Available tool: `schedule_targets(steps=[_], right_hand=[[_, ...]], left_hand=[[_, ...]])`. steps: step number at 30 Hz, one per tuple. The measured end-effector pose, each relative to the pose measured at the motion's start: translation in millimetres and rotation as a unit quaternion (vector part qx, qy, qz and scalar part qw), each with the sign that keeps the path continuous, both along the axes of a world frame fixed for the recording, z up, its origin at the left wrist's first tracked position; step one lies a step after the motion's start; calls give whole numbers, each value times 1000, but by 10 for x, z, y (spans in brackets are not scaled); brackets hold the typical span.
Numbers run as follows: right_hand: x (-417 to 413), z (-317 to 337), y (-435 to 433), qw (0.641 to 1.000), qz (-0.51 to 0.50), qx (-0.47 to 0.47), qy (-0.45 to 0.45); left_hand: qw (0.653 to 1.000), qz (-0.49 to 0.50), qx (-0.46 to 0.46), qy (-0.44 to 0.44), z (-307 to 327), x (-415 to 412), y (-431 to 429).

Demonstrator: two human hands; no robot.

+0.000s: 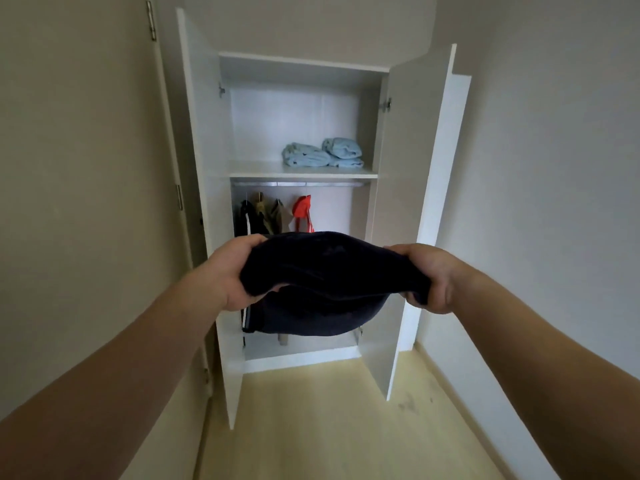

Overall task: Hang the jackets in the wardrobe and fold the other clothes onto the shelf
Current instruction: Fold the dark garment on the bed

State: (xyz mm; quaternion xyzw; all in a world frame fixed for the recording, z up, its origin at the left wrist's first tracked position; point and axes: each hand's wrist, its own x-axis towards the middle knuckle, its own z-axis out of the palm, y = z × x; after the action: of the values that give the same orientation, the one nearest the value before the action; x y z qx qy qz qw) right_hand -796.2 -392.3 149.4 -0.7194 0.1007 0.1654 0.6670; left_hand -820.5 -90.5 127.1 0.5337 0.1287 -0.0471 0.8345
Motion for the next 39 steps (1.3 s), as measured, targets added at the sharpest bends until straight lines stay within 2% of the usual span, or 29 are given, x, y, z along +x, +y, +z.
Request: schedule_targets(steps=[14,23,32,39], right_hand=[[3549,972,437,992,79,11,-96],[5652,1435,1304,980,82,20,-177],[7520,1673,2192,978,85,41,-186],[8653,1720,2865,946,177,125,-240]], left_hand=[[991,83,15,-108,1019,3022,216],[980,108,17,-168,1397,5054,1070],[973,138,31,-183,1734,6879,1888],[958,179,45,-221,1876,7808,2515]])
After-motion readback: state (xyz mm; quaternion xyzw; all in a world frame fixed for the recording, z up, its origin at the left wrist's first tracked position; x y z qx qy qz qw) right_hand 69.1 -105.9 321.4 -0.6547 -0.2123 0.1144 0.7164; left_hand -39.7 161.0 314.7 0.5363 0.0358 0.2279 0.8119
